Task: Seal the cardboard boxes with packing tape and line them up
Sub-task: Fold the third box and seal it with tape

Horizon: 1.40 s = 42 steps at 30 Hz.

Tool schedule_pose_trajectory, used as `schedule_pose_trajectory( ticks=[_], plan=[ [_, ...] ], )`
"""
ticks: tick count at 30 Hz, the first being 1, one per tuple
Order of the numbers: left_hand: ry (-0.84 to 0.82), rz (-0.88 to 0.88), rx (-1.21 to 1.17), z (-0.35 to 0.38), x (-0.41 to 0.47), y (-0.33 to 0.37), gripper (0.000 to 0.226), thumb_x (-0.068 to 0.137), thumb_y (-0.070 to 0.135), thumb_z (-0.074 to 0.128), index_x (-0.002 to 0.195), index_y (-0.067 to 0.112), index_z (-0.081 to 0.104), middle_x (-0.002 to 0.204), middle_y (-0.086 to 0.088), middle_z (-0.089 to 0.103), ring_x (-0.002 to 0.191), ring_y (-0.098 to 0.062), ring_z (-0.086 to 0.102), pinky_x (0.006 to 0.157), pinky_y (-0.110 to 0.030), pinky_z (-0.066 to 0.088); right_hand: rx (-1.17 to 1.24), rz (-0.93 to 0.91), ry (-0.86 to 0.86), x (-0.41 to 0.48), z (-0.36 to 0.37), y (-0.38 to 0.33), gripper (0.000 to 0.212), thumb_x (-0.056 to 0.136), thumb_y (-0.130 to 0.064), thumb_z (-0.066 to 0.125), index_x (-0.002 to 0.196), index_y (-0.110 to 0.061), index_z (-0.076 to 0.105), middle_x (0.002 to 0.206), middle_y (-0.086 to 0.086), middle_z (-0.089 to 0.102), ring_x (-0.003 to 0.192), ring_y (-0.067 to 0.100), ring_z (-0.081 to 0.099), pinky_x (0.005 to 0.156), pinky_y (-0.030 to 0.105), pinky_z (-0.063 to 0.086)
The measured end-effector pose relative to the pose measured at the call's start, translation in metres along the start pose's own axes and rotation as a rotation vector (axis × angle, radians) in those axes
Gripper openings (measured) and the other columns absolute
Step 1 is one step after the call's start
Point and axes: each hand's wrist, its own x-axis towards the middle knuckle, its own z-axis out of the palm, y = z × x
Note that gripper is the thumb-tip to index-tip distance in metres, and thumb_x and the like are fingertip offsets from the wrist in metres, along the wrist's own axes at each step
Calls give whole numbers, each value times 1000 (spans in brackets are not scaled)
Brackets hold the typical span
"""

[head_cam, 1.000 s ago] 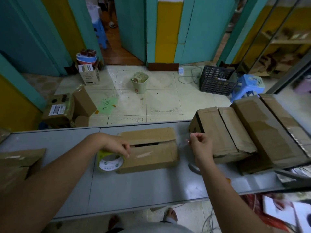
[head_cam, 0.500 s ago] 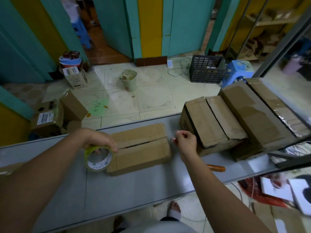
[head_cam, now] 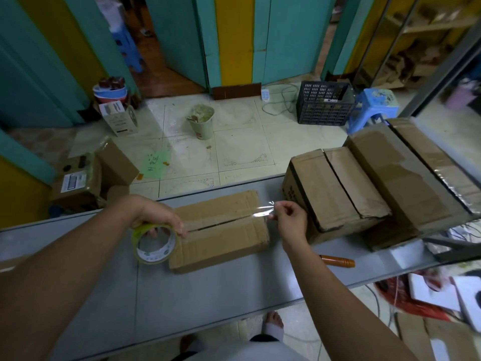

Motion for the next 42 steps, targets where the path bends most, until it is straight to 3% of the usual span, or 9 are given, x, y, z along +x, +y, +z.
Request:
schedule_pose_trajectory(
  ticks=[3,7,11,17,22,35,42],
  plan=[
    [-15,4,3,-1,1,-2,22,105,29,64,112,28,84,131,-2,63,99,-19,48,56,-19,42,24,0,4,3,3,-4,5,99,-19,71,102,-15,70,88,8,76,76,18,75,63,27,54],
    [-26,3,23,-3,3,-3,22,104,33,64,111,29,84,126,-1,62,101,-20,52,59,-20,45,4,53,22,2,0,3,3,98,-21,72,100,-19,71,91,7,77,75,14,76,65,27,56],
    [-23,-10,21,-3,4,-2,22,103,35,65,109,29,85,115,-3,61,77,-16,43,55,-20,39,4,97,28,3,-2,10,5,97,-24,74,101,-21,73,93,3,78,80,16,78,75,32,62],
    [-15,1,1,-2,-2,2,21,104,33,65,109,27,85,106,-2,62,57,-8,46,49,-18,38,-2,116,46,3,2,9,4,97,-24,73,99,-21,73,93,2,77,76,13,77,67,26,55],
    [-7,9,-18,1,-6,2,22,104,31,65,110,26,85,109,-4,60,69,-10,46,50,-18,38,29,34,28,3,1,4,4,98,-23,72,101,-20,72,93,5,76,82,19,77,76,33,60],
    [-17,15,17,-1,-3,3,22,105,31,64,110,28,85,117,-6,57,55,-11,38,47,-18,37,-26,157,32,9,6,8,3,98,-20,71,100,-18,72,92,2,75,75,13,75,59,21,52],
    [-43,-9,-7,-3,2,3,20,101,33,68,110,26,85,107,-6,56,49,-12,36,44,-18,35,-101,235,-38,10,11,19,10,97,-27,74,100,-18,74,99,7,76,94,25,70,80,38,56]
  ],
)
